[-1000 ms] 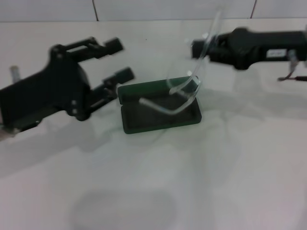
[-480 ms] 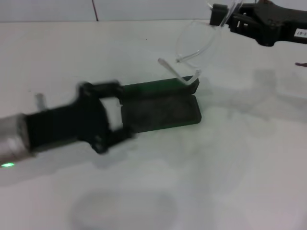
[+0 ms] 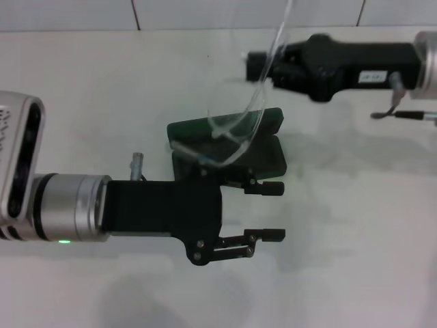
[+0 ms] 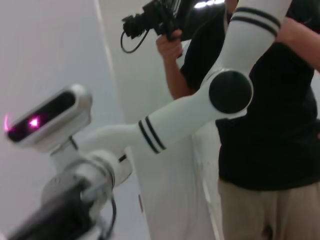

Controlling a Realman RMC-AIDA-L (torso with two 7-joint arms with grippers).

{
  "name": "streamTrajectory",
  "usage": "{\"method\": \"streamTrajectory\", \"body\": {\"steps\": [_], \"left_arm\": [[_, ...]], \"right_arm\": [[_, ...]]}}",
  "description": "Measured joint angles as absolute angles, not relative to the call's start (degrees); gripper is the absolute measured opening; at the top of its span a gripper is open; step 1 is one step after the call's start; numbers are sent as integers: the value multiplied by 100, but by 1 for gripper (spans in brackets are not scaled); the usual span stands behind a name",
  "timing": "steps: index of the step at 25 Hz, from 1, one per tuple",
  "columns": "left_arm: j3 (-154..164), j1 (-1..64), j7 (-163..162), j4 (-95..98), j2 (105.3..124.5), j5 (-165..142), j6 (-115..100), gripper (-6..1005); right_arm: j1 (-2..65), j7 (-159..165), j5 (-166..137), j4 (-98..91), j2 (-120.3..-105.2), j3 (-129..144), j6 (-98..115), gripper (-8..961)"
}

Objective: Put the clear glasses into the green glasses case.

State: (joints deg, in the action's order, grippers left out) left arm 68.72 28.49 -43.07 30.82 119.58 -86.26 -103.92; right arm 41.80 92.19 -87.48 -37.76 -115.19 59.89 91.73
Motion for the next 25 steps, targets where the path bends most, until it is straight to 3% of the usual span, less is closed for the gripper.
{"method": "streamTrajectory", "body": {"steps": [25], "left_arm": [[6750, 2888, -4315, 3119, 11935, -8490, -10503, 453]], "right_arm": [[4544, 9443, -9716, -3724, -11540, 7206, 8984, 114]]}}
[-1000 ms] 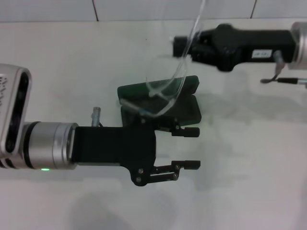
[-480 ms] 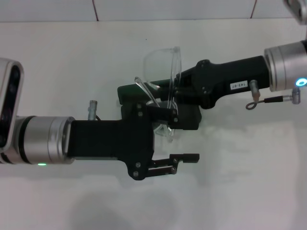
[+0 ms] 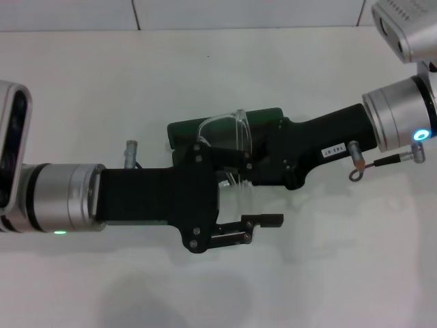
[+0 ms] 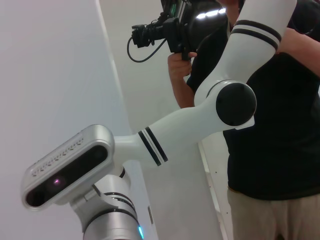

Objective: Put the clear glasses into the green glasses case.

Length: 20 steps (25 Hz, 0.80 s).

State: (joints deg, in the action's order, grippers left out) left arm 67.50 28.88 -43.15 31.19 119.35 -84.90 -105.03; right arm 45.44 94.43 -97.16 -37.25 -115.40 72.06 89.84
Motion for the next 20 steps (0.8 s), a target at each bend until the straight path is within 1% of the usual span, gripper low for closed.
{"method": "streamTrajectory", "body": {"steps": [13, 20], "left_arm": [[6750, 2909, -4315, 3095, 11937, -8457, -10461, 452], [6750, 2908, -4315, 3080, 11953, -8455, -10459, 452]], "right_arm": [[4544, 9443, -9721, -3761, -11531, 7225, 9597, 115], [4526, 9439, -9721, -3764, -11498, 7209, 9709, 114]]}}
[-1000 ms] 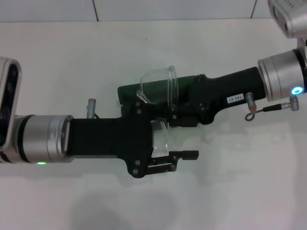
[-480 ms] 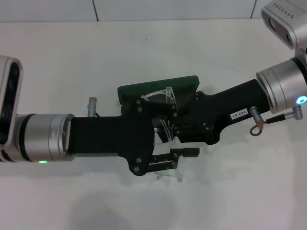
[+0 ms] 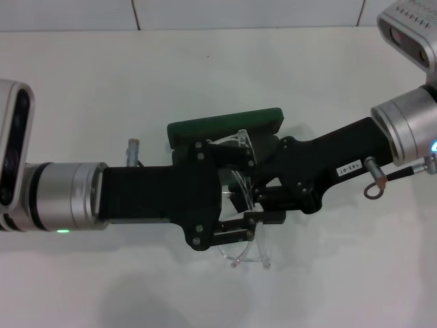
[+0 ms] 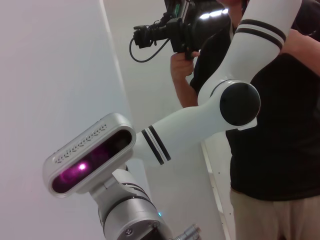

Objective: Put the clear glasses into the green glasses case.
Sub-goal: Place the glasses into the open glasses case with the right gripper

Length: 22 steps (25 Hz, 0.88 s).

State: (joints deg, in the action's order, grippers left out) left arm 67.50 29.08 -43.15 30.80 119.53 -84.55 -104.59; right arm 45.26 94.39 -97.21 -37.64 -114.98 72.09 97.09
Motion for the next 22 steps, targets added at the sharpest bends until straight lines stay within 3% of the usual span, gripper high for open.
{"method": "streamTrajectory", "body": {"steps": [10, 17, 22], "left_arm": [[6753, 2659, -4281, 3076, 11934, -7880, -10703, 452], [6551, 2201, -4271, 2984, 11855, -7172, -10680, 451], [5848, 2115, -4266, 2515, 11888, -7148, -10653, 451]], "right_arm": [[4244, 9439, -9939, -4032, -11463, 7149, 8820, 115], [3903, 10263, -10967, -5804, -11546, 7291, 8467, 115], [4167, 11197, -12080, -6807, -11560, 7877, 8075, 115]]}}
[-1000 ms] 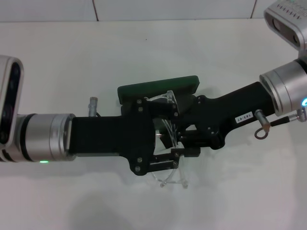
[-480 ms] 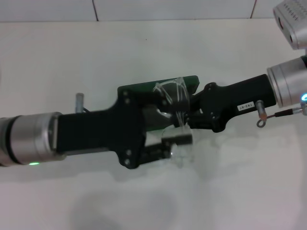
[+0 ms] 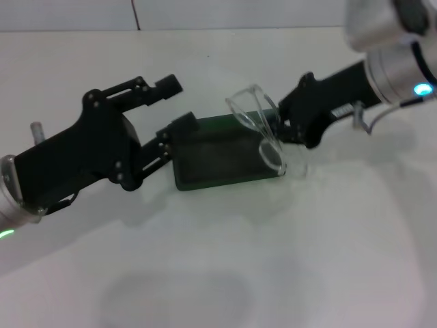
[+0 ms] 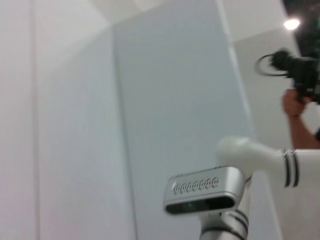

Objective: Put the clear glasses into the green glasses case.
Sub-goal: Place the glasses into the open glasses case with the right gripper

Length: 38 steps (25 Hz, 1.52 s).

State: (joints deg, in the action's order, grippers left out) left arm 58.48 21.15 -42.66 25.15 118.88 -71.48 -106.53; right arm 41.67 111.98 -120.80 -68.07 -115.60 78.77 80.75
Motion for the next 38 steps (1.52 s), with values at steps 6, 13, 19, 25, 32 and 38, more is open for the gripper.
{"method": "streamTrajectory", "body": {"steps": [6, 13, 19, 25, 32, 38], "left_arm": [[5781, 2111, -4263, 2370, 11909, -7146, -10402, 451], [5776, 2140, -4262, 2349, 11953, -7143, -10100, 451], [5774, 2158, -4262, 2338, 11953, -7154, -9986, 450], [5774, 2171, -4263, 2337, 11940, -7147, -9958, 450], [5774, 2150, -4278, 2337, 11935, -7149, -9933, 450], [5769, 2129, -4282, 2334, 11927, -7169, -9918, 450]], "right_arm": [[5124, 12364, -13585, -7054, -11576, 8684, 8057, 114], [5935, 13303, -14466, -6687, -11620, 10206, 7666, 116], [5977, 13450, -14559, -6770, -11619, 10917, 7366, 120], [5939, 13486, -14573, -6845, -11619, 11420, 6934, 124], [5886, 13527, -14703, -6865, -11618, 11968, 6514, 128], [5670, 13536, -14971, -6944, -11619, 12357, 6115, 132]]}}
